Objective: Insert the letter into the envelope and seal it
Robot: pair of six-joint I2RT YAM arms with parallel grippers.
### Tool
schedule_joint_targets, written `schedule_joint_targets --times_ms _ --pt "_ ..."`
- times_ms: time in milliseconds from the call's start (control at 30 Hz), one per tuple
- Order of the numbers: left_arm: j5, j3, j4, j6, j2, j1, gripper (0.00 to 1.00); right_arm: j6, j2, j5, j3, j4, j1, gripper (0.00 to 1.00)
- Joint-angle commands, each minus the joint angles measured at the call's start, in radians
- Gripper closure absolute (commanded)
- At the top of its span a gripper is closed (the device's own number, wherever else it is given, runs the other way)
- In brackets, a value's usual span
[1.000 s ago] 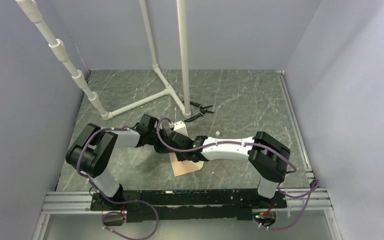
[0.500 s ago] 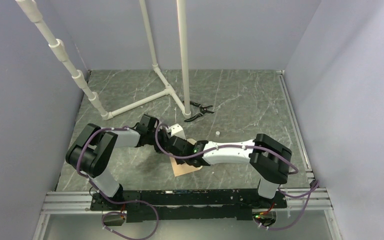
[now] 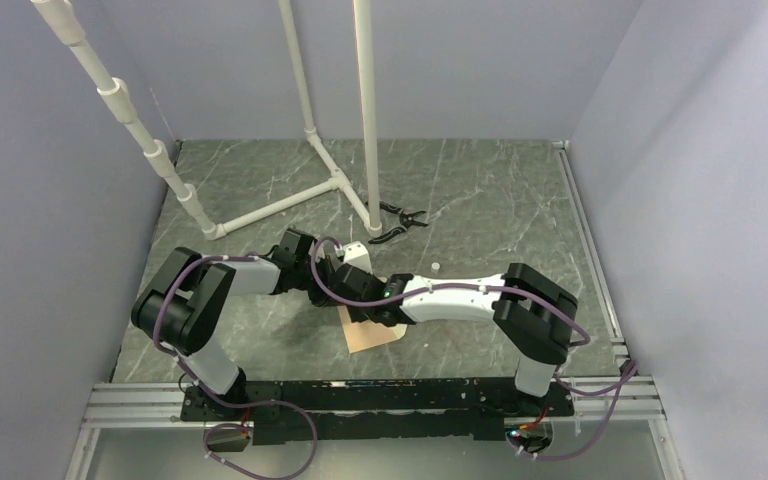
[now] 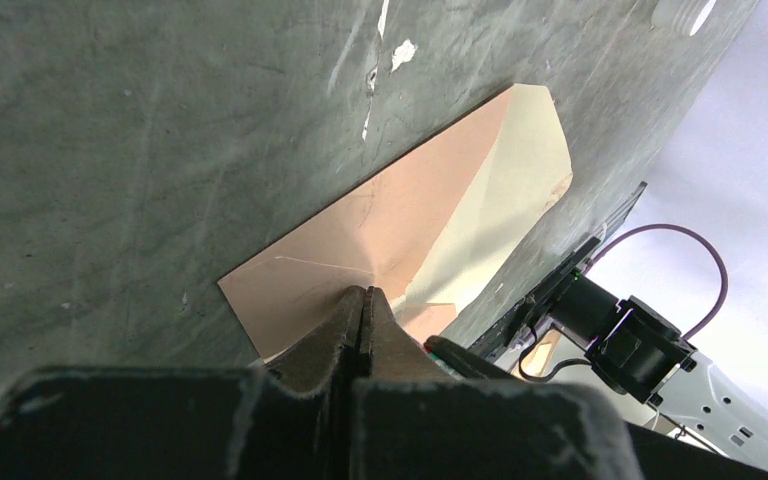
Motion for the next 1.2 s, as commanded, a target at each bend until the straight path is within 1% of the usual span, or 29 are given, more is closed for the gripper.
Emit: schedule_joint_targets --times_ms 0,100,533,733,833,933,1167 --pt "-0.144 -0.051 -0.12 0.066 0.033 -0.003 0.97 -0.04 0.082 0.035 0.043 -0.117 -0.029 1.0" --pt "-0.145 -0.047 -0.122 0.066 0.033 -0.004 0.98 -0.034 0.076 0.02 0.039 -0.116 -0.029 1.0" --pt "-0.145 -0.035 -0.123 0.065 0.048 -0.003 0.98 0.034 -0.038 -0.031 -0.06 -0.144 0.013 1.0" --pt "-0.148 -0.029 -0.129 0.066 0.046 -0.004 0.98 0.023 -0.037 -0.008 -0.049 -0.13 0.017 1.0" --pt "-0.147 -0.029 -0.127 0.065 0.047 -0.003 0.98 0.014 -0.005 -0.004 -0.024 -0.13 0.013 1.0" --pt "-0.147 -0.027 -0.127 0.063 0.047 -0.004 0.97 0.035 0.021 0.005 -0.009 -0.132 -0.006 1.0" --pt "-0.148 -0.029 -0.128 0.061 0.043 -0.004 0.97 0.047 0.023 0.013 0.027 -0.155 -0.023 1.0"
